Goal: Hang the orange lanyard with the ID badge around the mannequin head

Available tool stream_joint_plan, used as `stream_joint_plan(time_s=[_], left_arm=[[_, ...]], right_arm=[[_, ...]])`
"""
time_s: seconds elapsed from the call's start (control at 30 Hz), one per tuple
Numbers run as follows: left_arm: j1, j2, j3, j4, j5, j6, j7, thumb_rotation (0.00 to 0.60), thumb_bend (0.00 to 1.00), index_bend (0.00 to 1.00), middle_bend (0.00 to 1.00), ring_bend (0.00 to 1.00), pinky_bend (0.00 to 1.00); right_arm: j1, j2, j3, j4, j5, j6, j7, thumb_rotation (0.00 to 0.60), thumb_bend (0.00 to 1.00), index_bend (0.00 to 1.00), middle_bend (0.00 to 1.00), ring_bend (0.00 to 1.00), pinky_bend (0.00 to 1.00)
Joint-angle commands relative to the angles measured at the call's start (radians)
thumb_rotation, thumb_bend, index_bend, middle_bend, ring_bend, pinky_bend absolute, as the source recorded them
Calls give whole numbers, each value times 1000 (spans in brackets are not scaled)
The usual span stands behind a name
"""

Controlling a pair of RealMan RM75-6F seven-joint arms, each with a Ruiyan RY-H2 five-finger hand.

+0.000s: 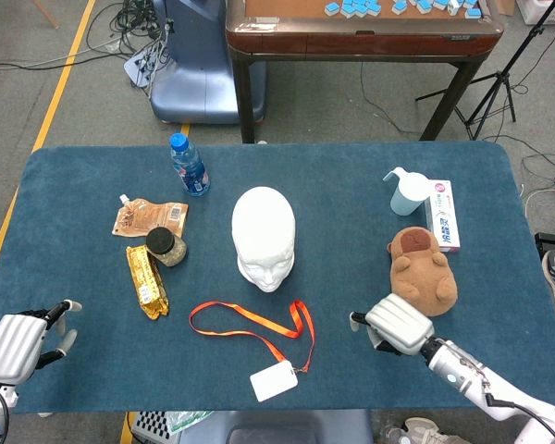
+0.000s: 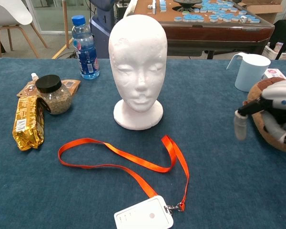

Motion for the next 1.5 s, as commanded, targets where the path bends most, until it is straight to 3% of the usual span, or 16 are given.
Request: stream_joint_plan(time_s=[0.03, 0.43, 0.83, 1.5], left_arm=[[-1, 1, 0, 1, 2, 2, -3, 600, 328, 387, 669, 699, 725], [0, -6, 12, 5, 9, -3, -8, 600, 328, 387, 669, 700, 725], [8, -11, 20, 19, 10, 3, -21, 600, 329, 387, 669, 700, 725], [28, -23, 30, 59, 5, 22, -64, 600, 328, 386, 669, 700, 725]], right_arm=[[54, -58, -2, 13, 36, -74, -11, 518, 1000, 432, 1000, 1000, 1000], [125, -168, 13, 82, 184, -188, -149, 396, 1000, 415, 1000, 1000, 1000], [177, -273, 43, 146, 327, -211, -221, 387, 1000, 374, 1000, 1000, 1000], [245, -400, 30, 261, 408, -231, -243, 388, 1000, 357, 1000, 1000, 1000]])
